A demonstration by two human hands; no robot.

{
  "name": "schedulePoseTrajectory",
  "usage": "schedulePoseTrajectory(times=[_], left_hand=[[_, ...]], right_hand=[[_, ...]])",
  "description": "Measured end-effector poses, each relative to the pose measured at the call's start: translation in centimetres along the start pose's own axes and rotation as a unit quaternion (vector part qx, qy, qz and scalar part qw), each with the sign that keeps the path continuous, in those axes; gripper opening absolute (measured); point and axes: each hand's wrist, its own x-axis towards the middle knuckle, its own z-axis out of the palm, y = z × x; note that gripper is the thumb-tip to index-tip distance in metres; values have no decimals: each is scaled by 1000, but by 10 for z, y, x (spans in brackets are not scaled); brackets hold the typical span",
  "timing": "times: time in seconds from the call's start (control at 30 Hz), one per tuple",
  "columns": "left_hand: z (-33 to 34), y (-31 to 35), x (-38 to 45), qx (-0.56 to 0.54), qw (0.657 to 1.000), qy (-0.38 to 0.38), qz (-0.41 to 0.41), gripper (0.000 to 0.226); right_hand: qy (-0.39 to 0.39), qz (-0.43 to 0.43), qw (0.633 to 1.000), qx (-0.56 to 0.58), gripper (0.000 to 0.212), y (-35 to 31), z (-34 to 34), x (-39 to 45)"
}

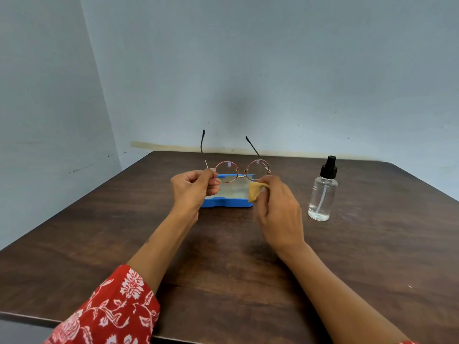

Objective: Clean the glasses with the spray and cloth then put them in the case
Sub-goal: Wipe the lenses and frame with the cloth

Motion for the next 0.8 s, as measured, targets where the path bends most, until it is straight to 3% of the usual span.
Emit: schedulePoseTrajectory(times=[0.17, 0.37, 0.53, 0.8], left_hand=[[-4, 4, -4, 106, 985, -76, 111, 12], [-7, 4, -4, 179, 955, -150, 184, 7], [-8, 1, -5, 215, 936, -163, 224, 12], [-8, 0, -6, 240, 926, -145, 252, 12]], right_hand=[[24, 245, 967, 59, 23, 29, -1, 3], [-2, 374, 920, 115, 24, 39, 1, 5], [24, 437, 876, 202, 21, 38, -3, 9], [45, 469, 831, 298, 32, 34, -4, 11]])
